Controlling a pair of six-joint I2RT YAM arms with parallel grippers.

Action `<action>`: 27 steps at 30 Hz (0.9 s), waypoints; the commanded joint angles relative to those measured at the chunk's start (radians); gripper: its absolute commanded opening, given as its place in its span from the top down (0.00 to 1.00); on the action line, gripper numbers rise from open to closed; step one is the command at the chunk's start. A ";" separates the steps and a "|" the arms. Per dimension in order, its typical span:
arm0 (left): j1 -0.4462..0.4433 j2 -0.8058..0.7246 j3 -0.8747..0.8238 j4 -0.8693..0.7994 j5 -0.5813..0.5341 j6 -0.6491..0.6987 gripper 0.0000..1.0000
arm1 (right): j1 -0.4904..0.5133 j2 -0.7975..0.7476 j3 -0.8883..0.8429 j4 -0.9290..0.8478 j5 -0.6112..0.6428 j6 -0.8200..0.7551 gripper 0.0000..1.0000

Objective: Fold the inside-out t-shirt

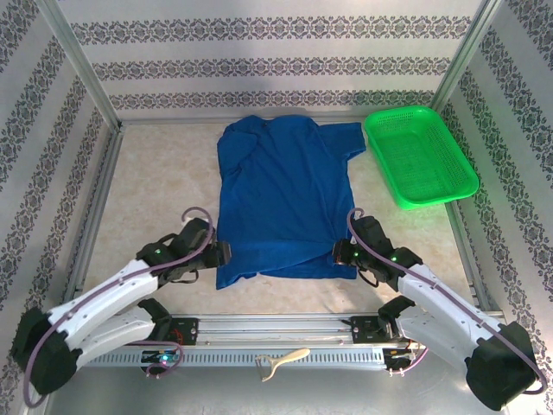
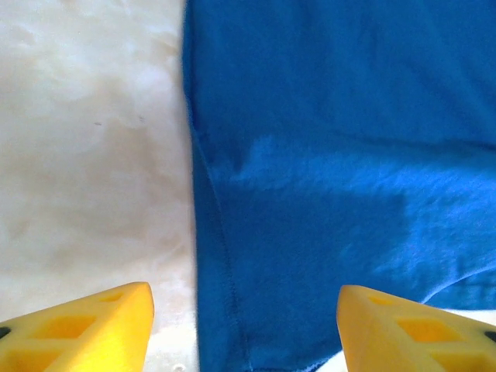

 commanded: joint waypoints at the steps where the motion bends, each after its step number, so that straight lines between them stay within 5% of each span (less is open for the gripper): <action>1: -0.089 0.108 0.075 0.131 -0.029 0.110 0.35 | 0.011 -0.022 0.030 -0.009 -0.019 -0.015 1.00; 7: -0.299 0.346 0.189 0.253 -0.163 0.274 0.28 | 0.010 -0.053 0.087 -0.037 -0.040 -0.011 1.00; 11: -0.305 0.429 0.249 0.247 -0.354 0.264 0.18 | 0.011 -0.073 0.117 -0.074 -0.037 -0.018 1.00; 14: -0.095 0.411 0.285 0.275 -0.287 0.152 0.17 | 0.010 -0.085 0.101 -0.098 -0.014 -0.018 1.00; 19: 0.346 0.526 0.434 0.366 0.033 0.083 0.12 | 0.010 -0.144 0.016 -0.111 0.000 0.025 1.00; 22: 0.477 0.736 0.683 0.321 0.166 0.131 0.10 | 0.011 -0.163 -0.031 -0.104 -0.005 0.050 1.00; 27: 0.521 1.131 1.219 0.107 0.219 0.229 0.10 | 0.013 -0.158 -0.062 -0.100 -0.014 0.056 1.00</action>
